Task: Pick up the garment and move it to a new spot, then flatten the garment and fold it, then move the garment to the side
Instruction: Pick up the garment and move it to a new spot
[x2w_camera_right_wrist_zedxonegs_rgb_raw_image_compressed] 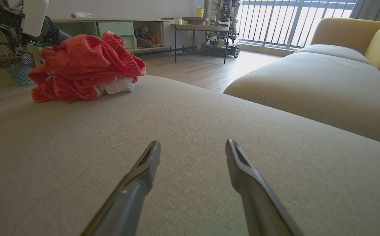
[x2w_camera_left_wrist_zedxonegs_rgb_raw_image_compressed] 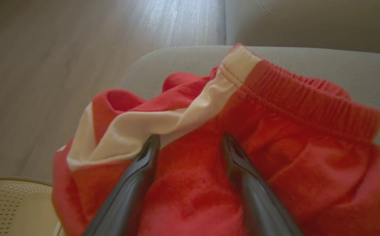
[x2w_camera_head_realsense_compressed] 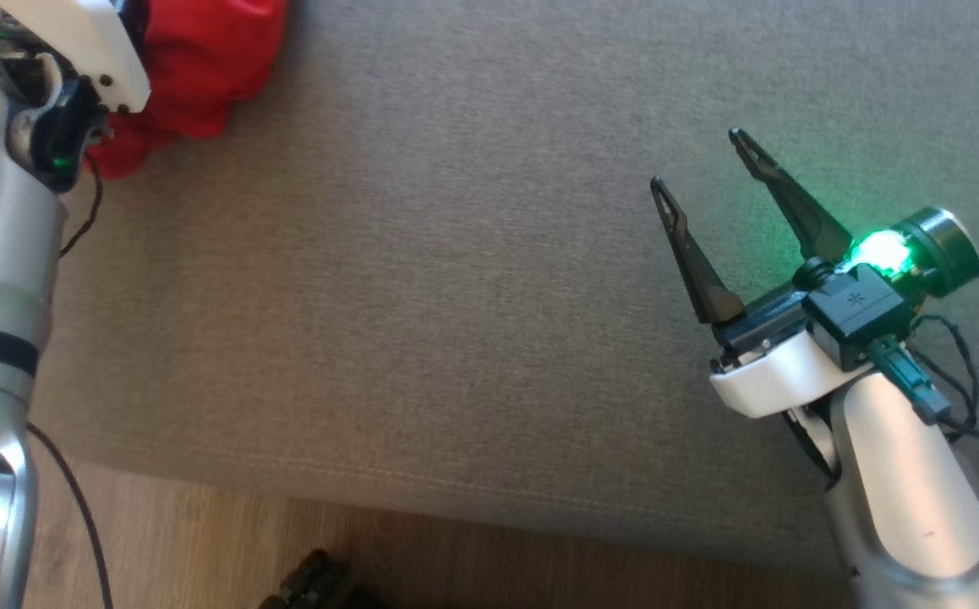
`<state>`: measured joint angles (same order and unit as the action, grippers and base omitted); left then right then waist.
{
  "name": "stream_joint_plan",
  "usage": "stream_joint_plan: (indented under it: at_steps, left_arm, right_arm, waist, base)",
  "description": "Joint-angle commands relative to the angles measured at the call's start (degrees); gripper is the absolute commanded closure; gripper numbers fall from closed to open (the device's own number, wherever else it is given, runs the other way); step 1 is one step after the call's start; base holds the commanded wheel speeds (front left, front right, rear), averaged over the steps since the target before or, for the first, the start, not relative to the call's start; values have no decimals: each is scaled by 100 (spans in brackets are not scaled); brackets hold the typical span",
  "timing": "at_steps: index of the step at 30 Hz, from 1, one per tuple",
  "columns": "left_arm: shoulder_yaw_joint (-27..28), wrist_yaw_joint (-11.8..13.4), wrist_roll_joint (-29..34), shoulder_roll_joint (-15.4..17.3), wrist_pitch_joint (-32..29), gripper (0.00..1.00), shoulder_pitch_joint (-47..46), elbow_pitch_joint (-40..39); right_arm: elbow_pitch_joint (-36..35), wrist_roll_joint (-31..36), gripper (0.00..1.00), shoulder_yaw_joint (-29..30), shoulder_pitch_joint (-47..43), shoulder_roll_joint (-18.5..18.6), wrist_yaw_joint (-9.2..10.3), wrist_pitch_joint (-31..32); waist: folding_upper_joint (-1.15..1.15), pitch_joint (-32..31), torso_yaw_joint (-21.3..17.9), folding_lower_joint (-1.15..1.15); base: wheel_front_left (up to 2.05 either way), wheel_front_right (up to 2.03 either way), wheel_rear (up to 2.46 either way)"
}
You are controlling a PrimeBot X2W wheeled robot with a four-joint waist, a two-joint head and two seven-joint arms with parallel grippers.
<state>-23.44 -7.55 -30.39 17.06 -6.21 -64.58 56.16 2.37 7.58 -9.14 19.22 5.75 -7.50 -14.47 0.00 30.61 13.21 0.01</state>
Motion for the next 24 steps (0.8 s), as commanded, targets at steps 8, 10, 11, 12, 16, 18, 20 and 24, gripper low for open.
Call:
stream_joint_plan:
  at_steps: [8, 10, 11, 12, 16, 18, 20, 24]
  left_arm:
    - [-523, 7, -402, 471, -239, 0, -268, 239]
    - [-747, 7, -603, 458, -363, 56, -209, 165]
    - [-867, 7, -692, 485, -383, 100, -195, 93]
    - [-945, 7, -786, 526, -333, 100, -193, 30]
    - [-1180, 7, -1196, 655, 31, 100, -169, -215]
    - [-1274, 7, -1402, 711, 294, 100, -135, -345]
    - [-1462, 7, -1480, 805, 610, 100, -102, -489]
    - [-1860, 7, -1604, 1018, 1149, 100, -78, -716]
  right_arm:
    - [-280, 1, 0, -122, 131, -107, 1, -52]
    - [-283, -7, 0, -107, 141, -110, 1, -52]
    - [-280, -10, 0, -99, 143, -109, 1, -52]
    - [-273, -13, 0, -90, 142, -107, 1, -52]
    - [-218, -45, 0, -89, 129, -107, 1, -52]
    - [-203, -68, 0, -91, 119, -109, 1, -52]
    - [-188, -112, 0, -89, 89, -124, 1, -52]
    - [-129, -213, 0, -188, 7, -172, 1, -52]
  waist:
    - [0, 306, -255, -1]
    - [0, 319, -260, -1]
    - [0, 318, -257, -1]
    - [0, 304, -252, -1]
    - [0, 178, -228, -1]
    - [0, 69, -202, -1]
    - [0, -65, -175, -1]
    - [0, -383, -171, -1]
  base:
    - [0, 0, 0]
    - [0, 0, 0]
    - [0, 0, 0]
    - [0, 0, 0]
    - [0, 0, 0]
    - [0, 0, 0]
    - [0, 0, 0]
    - [0, 0, 0]
